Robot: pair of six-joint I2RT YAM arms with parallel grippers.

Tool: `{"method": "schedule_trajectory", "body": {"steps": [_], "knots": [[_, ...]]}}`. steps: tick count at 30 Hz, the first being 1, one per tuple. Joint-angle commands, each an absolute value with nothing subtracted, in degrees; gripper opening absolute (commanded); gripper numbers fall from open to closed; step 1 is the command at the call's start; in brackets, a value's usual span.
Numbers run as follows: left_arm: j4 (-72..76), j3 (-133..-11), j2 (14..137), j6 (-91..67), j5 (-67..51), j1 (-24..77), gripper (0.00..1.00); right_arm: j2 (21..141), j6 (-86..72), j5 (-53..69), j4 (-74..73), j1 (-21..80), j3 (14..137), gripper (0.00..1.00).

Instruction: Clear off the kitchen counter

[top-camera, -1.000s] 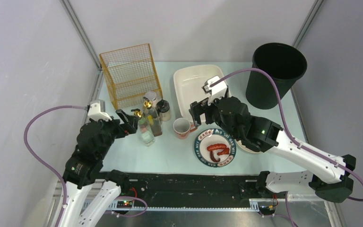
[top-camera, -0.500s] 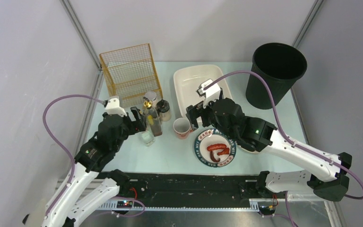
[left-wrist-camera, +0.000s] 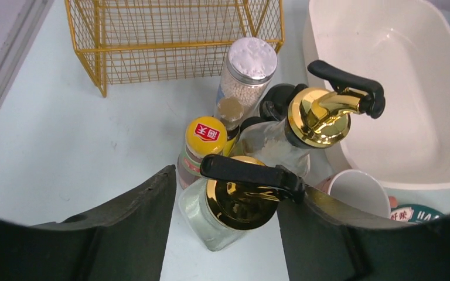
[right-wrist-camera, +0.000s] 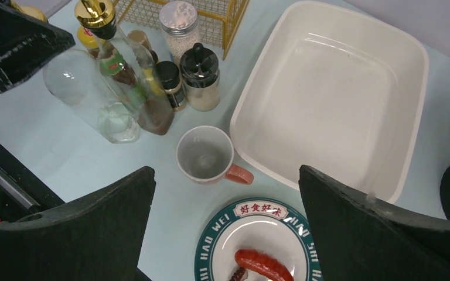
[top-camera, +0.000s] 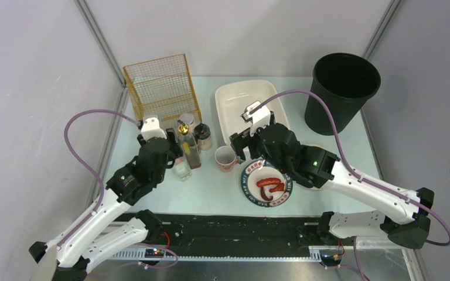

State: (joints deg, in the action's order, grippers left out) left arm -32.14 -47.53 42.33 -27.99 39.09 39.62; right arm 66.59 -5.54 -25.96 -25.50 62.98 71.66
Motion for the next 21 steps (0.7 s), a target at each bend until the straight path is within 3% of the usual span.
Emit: {"method": "schedule_trajectory", "body": {"steps": [1,11,21], "knots": [[-27.33,-46.26,40.97,-28.57,46.06,40.88,0.63,65.48,-5.21,-25.37,-24.75,62.65,70.83,0.97],[-24.71,-44.07,40.11,-29.06,46.77,41.95,0.53,65.31,-6.24,-24.85,-24.92,62.23,70.23,0.97],[-23.49,-42.22,38.42,-28.23,47.59,42.1,0.34,64.42,-7.12,-24.75,-25.93,62.24,70.14,0.97]]}}
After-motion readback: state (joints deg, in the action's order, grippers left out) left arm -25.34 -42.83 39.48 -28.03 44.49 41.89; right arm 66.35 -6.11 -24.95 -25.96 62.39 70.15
